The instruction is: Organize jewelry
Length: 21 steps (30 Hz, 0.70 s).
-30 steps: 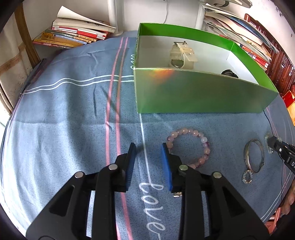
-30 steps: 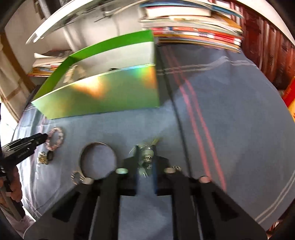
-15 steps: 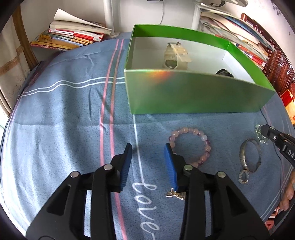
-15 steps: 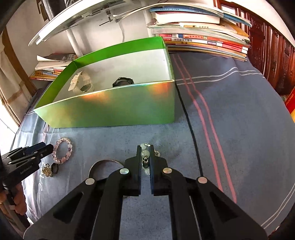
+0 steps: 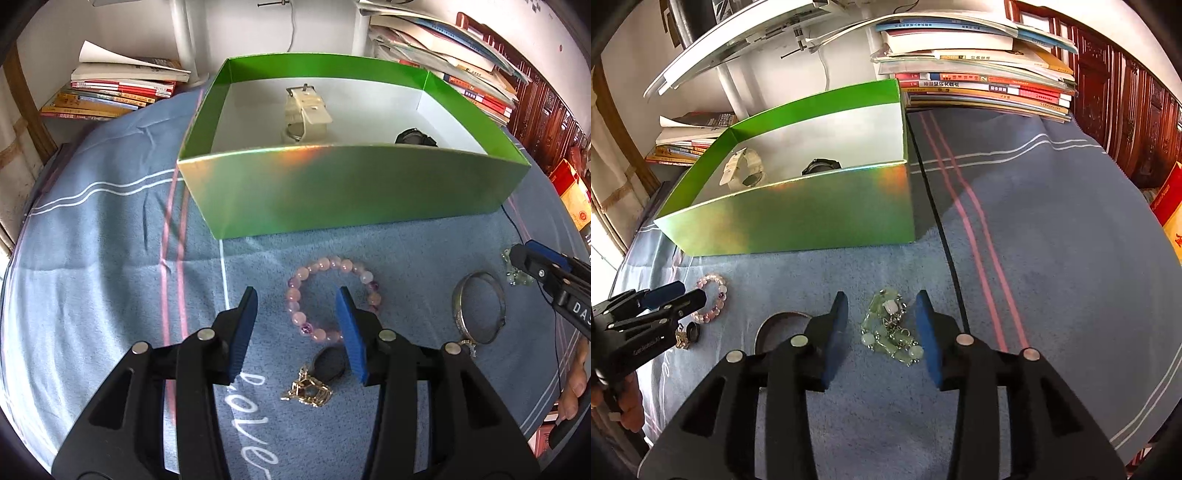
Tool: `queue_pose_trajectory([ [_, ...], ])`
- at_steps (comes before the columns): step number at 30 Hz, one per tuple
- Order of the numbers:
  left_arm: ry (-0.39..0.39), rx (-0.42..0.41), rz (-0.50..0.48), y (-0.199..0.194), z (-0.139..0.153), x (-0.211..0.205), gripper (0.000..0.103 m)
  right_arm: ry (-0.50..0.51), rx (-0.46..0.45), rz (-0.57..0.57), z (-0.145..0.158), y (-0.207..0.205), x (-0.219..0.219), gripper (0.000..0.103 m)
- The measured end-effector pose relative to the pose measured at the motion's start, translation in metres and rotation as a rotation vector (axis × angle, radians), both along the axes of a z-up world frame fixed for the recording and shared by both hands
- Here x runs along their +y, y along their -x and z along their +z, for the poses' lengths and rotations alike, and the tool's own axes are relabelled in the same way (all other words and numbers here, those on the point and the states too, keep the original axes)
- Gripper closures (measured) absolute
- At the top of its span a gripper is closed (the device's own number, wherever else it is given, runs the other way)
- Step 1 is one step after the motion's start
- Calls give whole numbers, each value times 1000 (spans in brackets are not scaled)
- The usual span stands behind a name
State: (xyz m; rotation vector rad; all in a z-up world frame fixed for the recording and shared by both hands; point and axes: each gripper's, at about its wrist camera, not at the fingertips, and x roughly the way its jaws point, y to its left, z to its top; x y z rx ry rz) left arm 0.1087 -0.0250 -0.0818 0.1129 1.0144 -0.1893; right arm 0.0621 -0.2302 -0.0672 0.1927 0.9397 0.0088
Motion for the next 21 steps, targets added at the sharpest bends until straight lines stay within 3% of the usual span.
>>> queue_pose_trajectory([
  [15,-60,-35,37,7,-6,-12,58,50,36,6,-13,-7,10,65],
  [21,-30,-18,64,3,-8,-1,43,44,42,8,-13,-10,12,65],
])
